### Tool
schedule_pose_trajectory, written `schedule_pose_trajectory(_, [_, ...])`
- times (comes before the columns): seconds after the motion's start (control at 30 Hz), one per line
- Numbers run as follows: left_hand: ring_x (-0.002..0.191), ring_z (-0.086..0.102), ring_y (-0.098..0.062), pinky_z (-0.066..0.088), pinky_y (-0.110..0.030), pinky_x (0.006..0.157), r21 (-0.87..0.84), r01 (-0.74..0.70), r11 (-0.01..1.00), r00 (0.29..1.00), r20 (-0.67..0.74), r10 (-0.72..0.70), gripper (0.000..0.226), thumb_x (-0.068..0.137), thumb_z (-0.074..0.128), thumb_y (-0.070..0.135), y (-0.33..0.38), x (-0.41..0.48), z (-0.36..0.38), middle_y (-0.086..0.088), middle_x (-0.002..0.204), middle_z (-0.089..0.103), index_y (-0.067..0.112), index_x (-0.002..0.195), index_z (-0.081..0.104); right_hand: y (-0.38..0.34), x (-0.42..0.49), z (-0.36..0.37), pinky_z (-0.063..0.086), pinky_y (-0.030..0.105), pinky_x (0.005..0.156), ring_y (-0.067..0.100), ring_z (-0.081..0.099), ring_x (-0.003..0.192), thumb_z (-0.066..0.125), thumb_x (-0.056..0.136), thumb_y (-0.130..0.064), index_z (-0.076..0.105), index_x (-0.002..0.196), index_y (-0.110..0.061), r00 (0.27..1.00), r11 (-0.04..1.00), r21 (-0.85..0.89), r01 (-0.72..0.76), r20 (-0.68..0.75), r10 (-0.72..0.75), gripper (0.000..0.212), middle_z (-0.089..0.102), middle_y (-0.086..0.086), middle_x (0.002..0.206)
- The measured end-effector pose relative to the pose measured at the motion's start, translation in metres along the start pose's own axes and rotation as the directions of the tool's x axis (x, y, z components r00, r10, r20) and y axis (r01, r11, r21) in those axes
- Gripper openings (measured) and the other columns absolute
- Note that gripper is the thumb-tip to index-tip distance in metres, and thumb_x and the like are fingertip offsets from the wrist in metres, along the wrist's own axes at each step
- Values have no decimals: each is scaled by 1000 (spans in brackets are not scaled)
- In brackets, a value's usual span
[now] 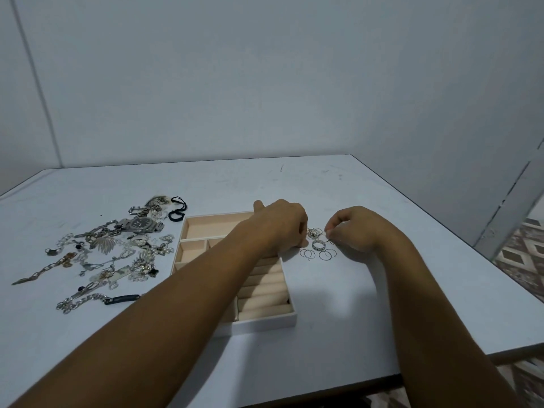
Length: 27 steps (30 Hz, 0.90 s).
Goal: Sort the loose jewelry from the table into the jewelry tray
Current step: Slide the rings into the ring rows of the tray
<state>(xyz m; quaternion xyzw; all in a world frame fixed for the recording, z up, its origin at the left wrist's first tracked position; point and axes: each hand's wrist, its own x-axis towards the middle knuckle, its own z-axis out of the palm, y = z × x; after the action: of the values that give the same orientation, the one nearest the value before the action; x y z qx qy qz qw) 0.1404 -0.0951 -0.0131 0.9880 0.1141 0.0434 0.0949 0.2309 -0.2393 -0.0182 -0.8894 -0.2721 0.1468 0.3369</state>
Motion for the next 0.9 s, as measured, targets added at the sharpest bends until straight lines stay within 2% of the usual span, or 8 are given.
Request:
schedule_pose_trajectory(0.07, [90,49,-15,26,-42,86,56,10,998,1000,-3,-10,19,83,69,38,-1,-2,-1,7,87,64,24,79,58,-2,0,1,44,20,56,13,60,69,66,84,-11,70,84,-10,1000,1000,-10,5,6,-5,5,71,3,81])
schedule_pose_trajectory(0.13, [94,49,-17,25,-42,88,81,19,997,1000,-9,-18,21,84,68,41,-3,-2,-2,6,88,62,26,78,56,-2,0,3,44,21,57,14,61,69,67,84,-13,70,84,-10,1000,1000,-13,11,9,-11,5,71,3,79])
schedule_pose_trajectory(0.3, [100,55,-16,24,-41,84,26,26,999,1000,8,-26,7,83,70,29,-5,-3,-2,8,90,69,25,83,65,0,-1,3,39,21,57,10,59,74,67,84,-15,70,81,-18,999,996,-74,52,-9,-52,5,66,-6,76])
schedule_pose_trajectory(0.43, [99,55,-17,22,-40,82,20,59,998,997,49,-60,11,80,74,25,0,-1,-4,6,91,71,23,88,67,0,-5,3,38,25,67,15,54,86,71,84,-22,70,89,-24,996,978,-192,78,-29,-85,6,59,-7,87])
schedule_pose_trajectory(0.57, [95,54,-16,21,-41,81,50,82,995,994,72,-85,10,82,70,15,8,-1,-5,10,79,67,23,86,66,-2,-6,4,36,17,57,5,53,72,69,84,-17,70,86,-20,995,974,-212,85,-34,-94,4,62,-6,82])
schedule_pose_trajectory(0.63, [96,55,-19,21,-41,81,72,90,993,993,67,-95,8,82,72,24,8,-2,-6,8,80,65,23,84,65,-4,-4,4,38,17,57,8,56,74,69,84,-16,71,85,-17,995,971,-225,81,-31,-91,3,67,-3,85])
schedule_pose_trajectory(0.77, [96,54,-23,24,-43,86,202,80,976,997,-5,-81,27,82,69,43,5,-8,-3,0,87,62,20,86,56,-4,-4,0,42,24,63,14,59,82,70,84,-18,71,89,-16,997,967,-245,64,-29,-73,6,68,-1,91])
schedule_pose_trajectory(0.9, [97,56,-21,21,-43,83,160,64,985,997,-43,-58,7,85,64,22,1,-9,1,3,87,67,17,90,62,2,-10,-13,42,24,70,10,59,84,71,83,-24,72,91,-22,998,964,-260,58,12,-57,9,67,-8,88])
